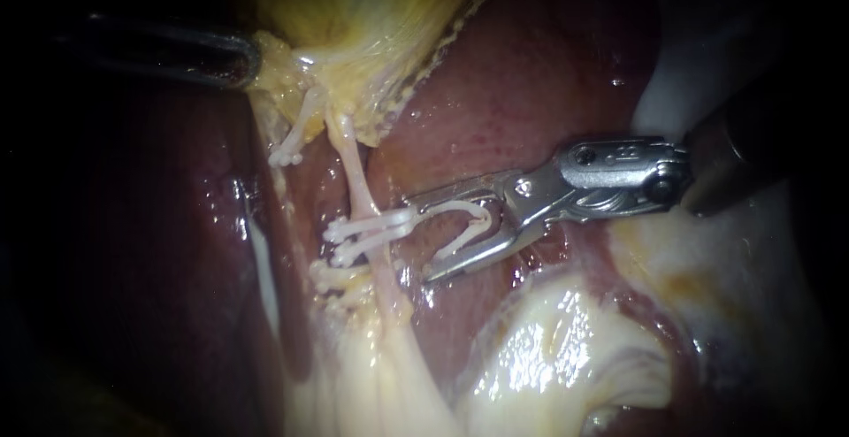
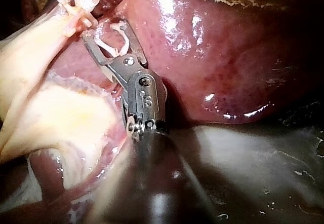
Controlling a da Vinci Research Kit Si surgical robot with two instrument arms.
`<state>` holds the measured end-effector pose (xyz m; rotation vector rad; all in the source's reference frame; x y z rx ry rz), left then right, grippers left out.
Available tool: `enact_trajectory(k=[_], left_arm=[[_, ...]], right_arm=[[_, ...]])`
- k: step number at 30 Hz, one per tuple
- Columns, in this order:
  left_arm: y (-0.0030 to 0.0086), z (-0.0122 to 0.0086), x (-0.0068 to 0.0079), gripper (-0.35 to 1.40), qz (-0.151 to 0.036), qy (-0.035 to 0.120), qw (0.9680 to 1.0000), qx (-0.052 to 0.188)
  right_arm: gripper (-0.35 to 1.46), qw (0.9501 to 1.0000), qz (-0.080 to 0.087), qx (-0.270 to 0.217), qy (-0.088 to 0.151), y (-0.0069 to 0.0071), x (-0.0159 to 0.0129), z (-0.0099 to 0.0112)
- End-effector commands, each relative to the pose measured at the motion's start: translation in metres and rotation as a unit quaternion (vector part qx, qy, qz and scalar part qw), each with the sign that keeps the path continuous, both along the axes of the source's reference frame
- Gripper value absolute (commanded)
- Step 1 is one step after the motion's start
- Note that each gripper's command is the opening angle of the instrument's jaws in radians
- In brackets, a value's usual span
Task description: Clipping third clip right tube
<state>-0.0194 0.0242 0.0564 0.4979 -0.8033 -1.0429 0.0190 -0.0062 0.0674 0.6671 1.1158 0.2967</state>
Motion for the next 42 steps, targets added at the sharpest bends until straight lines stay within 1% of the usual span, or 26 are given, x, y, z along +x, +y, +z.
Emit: enact_trajectory(k=[1, 7, 11, 16, 21, 24, 26, 29, 33, 39, 42], left_arm=[[0.0, 0.0001, 0.0, -0.35, 0.0, 0.0, 1.0, 0.0], [0.0, 0.0003, -0.0001, -0.35, 0.0, 0.0, 1.0, 0.0], [0.0, 0.0004, -0.0001, -0.35, 0.0, 0.0, 1.0, -0.001], [0.0, 0.0005, -0.0001, -0.35, 0.0, 0.0, 1.0, -0.001], [0.0, 0.0005, -0.0001, -0.35, 0.0, 0.0, 1.0, -0.001], [-0.0001, 0.0005, -0.0001, -0.35, 0.0, 0.0, 1.0, -0.001], [-0.0001, 0.0006, -0.0001, -0.35, 0.0, 0.001, 1.0, -0.001], [-0.0002, 0.0006, -0.0002, -0.35, 0.0, 0.001, 1.0, -0.001], [-0.0002, 0.0007, -0.0002, -0.35, 0.0, 0.001, 1.0, -0.002], [-0.0003, 0.0008, -0.0002, -0.35, 0.0, 0.001, 1.0, -0.002], [-0.0003, 0.0008, -0.0002, -0.35, 0.0, 0.001, 1.0, -0.002]], right_arm=[[0.48, 1.0, 0.0, 0.0, 0.0, 0.0, 0.0, -0.0001], [0.49, 1.0, -0.001, 0.001, 0.001, 0.0, -0.0002, -0.0008], [0.49, 1.0, -0.002, 0.002, 0.003, 0.0001, -0.0005, -0.0021], [0.5, 0.9992, 0.006, 0.039, -0.008, 0.0005, -0.0009, -0.0045], [0.5, 0.9965, 0.015, 0.08, -0.019, 0.0018, -0.0013, -0.0077], [0.5, 0.9937, 0.022, 0.107, -0.027, 0.0027, -0.0013, -0.0096], [0.5, 0.9926, 0.024, 0.115, -0.029, 0.0032, -0.0013, -0.0107], [0.49, 0.9893, 0.03, 0.138, -0.036, 0.0038, -0.0011, -0.012], [0.49, 0.9866, 0.035, 0.154, -0.042, 0.0045, -0.0004, -0.0127], [0.49, 0.983, 0.044, 0.171, -0.051, 0.0046, 0.0012, -0.012], [0.49, 0.9829, 0.047, 0.17, -0.052, 0.0047, 0.0023, -0.0116]])
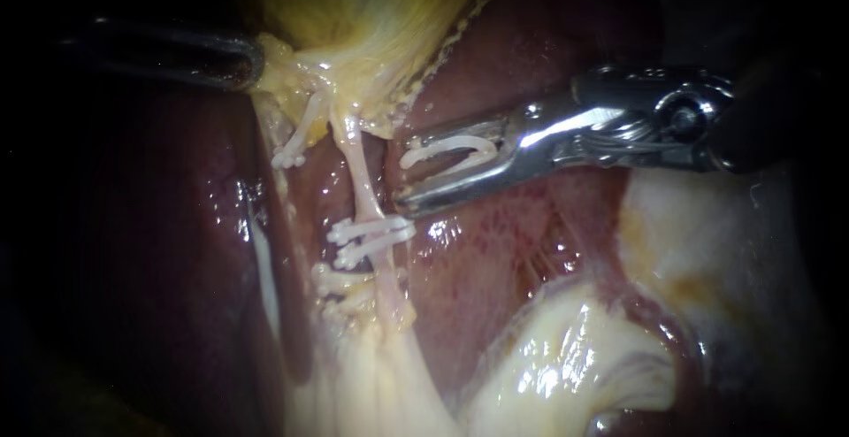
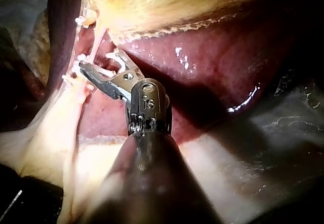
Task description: Clipping third clip right tube
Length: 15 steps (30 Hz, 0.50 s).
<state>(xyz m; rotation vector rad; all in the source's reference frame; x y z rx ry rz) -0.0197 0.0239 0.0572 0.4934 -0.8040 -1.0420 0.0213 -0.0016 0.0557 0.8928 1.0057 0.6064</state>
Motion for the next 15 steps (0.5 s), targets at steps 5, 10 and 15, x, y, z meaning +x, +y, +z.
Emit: enact_trajectory(k=[5, 10, 15], left_arm=[[-0.0001, 0.0001, -0.0001, -0.35, 0.0, 0.001, 1.0, -0.001], [-0.0002, 0.0002, -0.0001, -0.35, -0.001, 0.001, 1.0, -0.001], [-0.0002, 0.0002, -0.0002, -0.35, -0.001, 0.001, 1.0, -0.001]], right_arm=[[0.49, 1.0, 0.004, 0.002, -0.005, -0.0001, 0.0014, 0.0011], [0.5, 1.0, 0.008, 0.0, -0.003, -0.0004, 0.0026, 0.0023], [0.5, 0.9984, 0.037, 0.02, 0.037, -0.0007, 0.0037, 0.0035]])
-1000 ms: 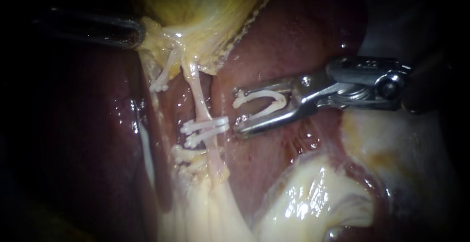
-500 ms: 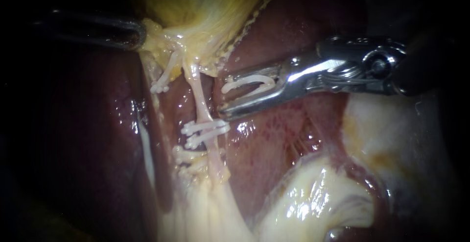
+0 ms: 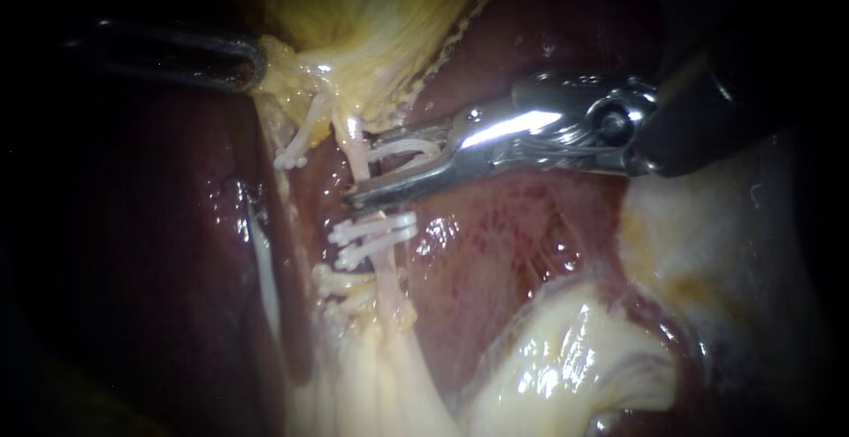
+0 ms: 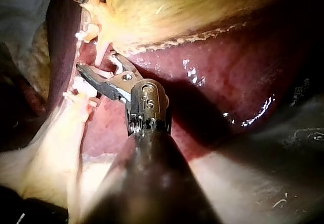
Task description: Clipping third clip right tube
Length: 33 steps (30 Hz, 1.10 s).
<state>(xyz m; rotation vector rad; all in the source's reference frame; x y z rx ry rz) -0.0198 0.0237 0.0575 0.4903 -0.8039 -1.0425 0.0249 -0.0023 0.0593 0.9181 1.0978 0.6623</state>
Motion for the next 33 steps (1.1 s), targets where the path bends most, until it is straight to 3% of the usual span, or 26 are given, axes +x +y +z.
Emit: enact_trajectory(k=[1, 9, 16, 22, 27, 30, 33], left_arm=[[0.0, 0.0, 0.0, -0.35, 0.0, 0.0, 1.0, 0.0], [0.0, 0.0001, -0.0002, -0.35, 0.0, 0.0, 1.0, 0.0], [0.0, 0.0001, -0.0002, -0.35, 0.0, 0.0, 1.0, 0.0], [0.0, 0.0001, -0.0002, -0.35, 0.0, 0.0, 1.0, 0.0], [0.0, 0.0001, -0.0003, -0.35, -0.001, 0.0, 1.0, 0.0], [0.0, 0.0001, -0.0004, -0.35, -0.001, 0.001, 1.0, 0.0], [0.0001, 0.0002, -0.0004, -0.35, -0.001, 0.001, 1.0, 0.0]], right_arm=[[0.5, 0.9999, 0.005, 0.006, 0.011, 0.0, 0.0002, 0.0001], [0.49, 0.9928, 0.026, 0.072, 0.092, -0.0004, 0.001, 0.0006], [0.47, 0.9866, 0.025, 0.092, 0.133, -0.0009, 0.0014, -0.0004], [0.46, 0.9822, 0.034, 0.102, 0.154, -0.0008, 0.0016, -0.0016], [0.38, 0.9823, 0.034, 0.102, 0.154, -0.0007, 0.0016, -0.0014], [0.25, 0.9823, 0.034, 0.102, 0.154, -0.0006, 0.0015, -0.0013], [-0.05, 0.9822, 0.033, 0.102, 0.154, -0.0005, 0.001, -0.0011]])
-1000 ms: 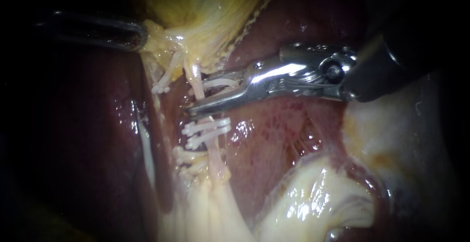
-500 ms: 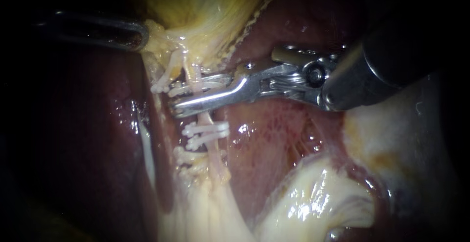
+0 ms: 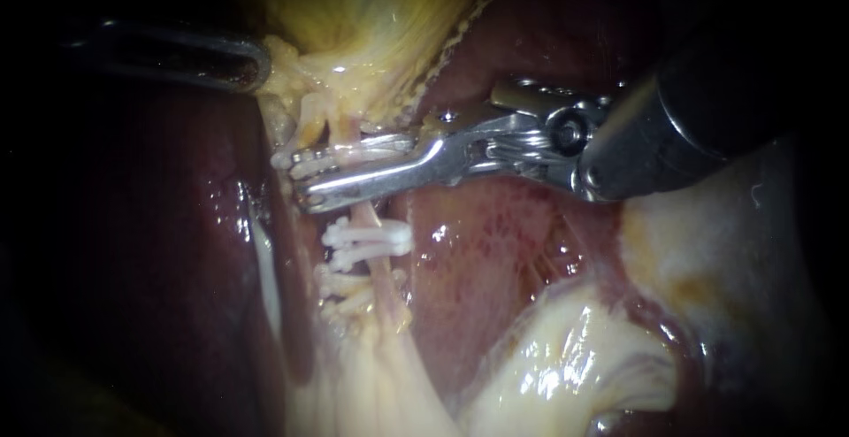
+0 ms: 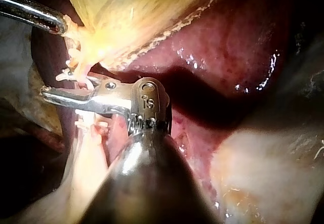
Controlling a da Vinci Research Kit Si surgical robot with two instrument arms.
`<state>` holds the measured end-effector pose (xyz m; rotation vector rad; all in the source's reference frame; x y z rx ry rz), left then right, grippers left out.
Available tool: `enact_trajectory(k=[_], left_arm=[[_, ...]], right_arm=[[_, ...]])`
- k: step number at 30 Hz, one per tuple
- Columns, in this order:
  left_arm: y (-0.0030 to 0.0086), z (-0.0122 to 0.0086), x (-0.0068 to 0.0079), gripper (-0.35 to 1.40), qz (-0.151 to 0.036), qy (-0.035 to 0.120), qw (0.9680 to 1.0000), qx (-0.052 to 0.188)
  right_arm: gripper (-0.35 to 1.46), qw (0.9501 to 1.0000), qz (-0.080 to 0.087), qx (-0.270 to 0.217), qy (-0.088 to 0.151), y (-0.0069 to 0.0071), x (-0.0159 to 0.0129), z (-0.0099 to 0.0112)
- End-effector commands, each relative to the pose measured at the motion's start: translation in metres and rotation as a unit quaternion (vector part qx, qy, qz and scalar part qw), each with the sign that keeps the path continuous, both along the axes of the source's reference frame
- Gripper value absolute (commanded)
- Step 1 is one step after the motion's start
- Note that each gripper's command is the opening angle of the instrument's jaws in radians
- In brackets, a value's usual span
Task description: Clipping third clip right tube
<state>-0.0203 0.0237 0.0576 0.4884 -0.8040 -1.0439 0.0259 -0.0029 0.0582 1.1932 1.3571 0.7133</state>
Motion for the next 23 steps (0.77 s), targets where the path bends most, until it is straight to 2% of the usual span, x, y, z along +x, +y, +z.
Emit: enact_trajectory(k=[1, 4, 23], left_arm=[[0.0, 0.0, 0.0, -0.35, 0.0, 0.0, 1.0, 0.0], [0.0, 0.0, -0.0001, -0.35, 0.0, 0.0, 1.0, 0.0], [-0.0001, 0.0002, -0.0001, -0.35, 0.0, 0.0, 1.0, 0.0]], right_arm=[[-0.12, 1.0, 0.0, 0.0, 0.0, 0.0001, -0.0001, 0.0001], [-0.35, 1.0, -0.001, 0.0, 0.0, 0.0002, -0.0002, 0.0003], [-0.35, 1.0, -0.002, -0.001, 0.003, 0.0002, -0.0006, 0.0009]])
